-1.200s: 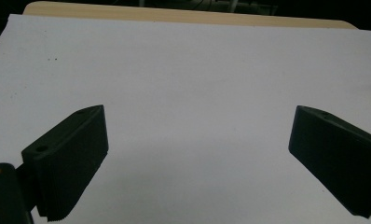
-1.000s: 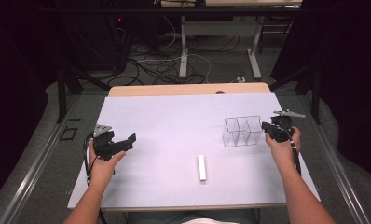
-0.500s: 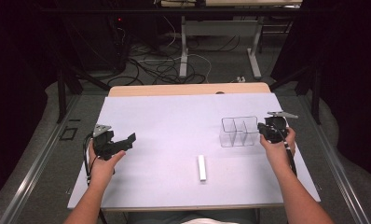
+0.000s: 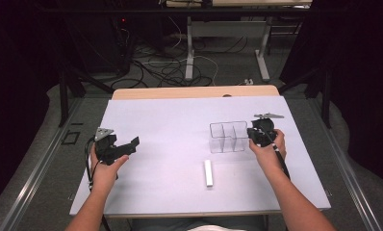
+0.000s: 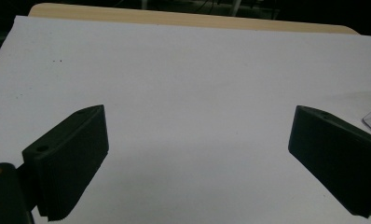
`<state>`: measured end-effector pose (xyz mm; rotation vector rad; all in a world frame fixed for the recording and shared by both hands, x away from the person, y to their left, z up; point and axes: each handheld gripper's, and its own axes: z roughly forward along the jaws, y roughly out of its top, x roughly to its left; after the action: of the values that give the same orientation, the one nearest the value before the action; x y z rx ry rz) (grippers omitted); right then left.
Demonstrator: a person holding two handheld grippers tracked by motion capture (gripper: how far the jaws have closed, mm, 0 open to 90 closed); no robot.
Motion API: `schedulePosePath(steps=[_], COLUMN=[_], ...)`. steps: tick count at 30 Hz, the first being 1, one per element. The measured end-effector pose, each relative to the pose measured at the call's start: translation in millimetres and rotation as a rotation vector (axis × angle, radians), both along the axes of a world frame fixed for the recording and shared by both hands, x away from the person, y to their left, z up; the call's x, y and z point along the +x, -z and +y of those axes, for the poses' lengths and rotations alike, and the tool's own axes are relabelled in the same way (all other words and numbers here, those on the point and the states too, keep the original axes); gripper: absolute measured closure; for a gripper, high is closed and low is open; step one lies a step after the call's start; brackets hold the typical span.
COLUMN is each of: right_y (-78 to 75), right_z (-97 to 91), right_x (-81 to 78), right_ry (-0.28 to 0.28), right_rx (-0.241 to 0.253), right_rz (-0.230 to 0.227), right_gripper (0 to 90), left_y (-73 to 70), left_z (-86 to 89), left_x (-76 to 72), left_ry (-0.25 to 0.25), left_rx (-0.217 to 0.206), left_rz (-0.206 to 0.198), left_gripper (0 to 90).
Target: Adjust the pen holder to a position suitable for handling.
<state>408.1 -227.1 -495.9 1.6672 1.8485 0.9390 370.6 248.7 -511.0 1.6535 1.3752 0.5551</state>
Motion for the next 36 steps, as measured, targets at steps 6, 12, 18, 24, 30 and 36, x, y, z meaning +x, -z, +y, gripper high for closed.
schedulePosePath(steps=[6, 12, 18, 24, 30, 36], right_y=[0.1, -0.2, 0.3, 0.0, 0.3, 0.4], right_z=[28.4, 55.7, 75.0, 78.7, 76.1, 70.1], right_x=[0.8, 1.0, -0.3, -0.6, 1.1, 0.0], right_ry=[-0.052, -0.116, -0.148, -0.161, -0.177, -0.205], right_rx=[0.042, 0.058, 0.068, 0.086, 0.104, 0.108], right_rz=[0.022, 0.045, 0.053, 0.068, 0.077, 0.053], right_gripper=[90.0, 90.0, 90.0, 90.0, 90.0, 83.7], left_y=[0.1, 0.6, 0.8, 1.0, 1.3, 2.7], left_z=[-0.4, -0.7, -1.5, -2.3, -3.4, -6.0], left_x=[-0.1, 0.1, 0.1, 0.0, -0.2, 0.4], left_ry=[0.004, 0.006, 0.008, 0.012, 0.016, 0.029], left_rx=[0.0, -0.001, 0.006, 0.005, 0.005, 0.002], left_rz=[0.0, 0.003, 0.003, 0.008, 0.004, 0.012], left_gripper=[5.0, 5.0, 5.0, 5.0, 5.1, 5.1])
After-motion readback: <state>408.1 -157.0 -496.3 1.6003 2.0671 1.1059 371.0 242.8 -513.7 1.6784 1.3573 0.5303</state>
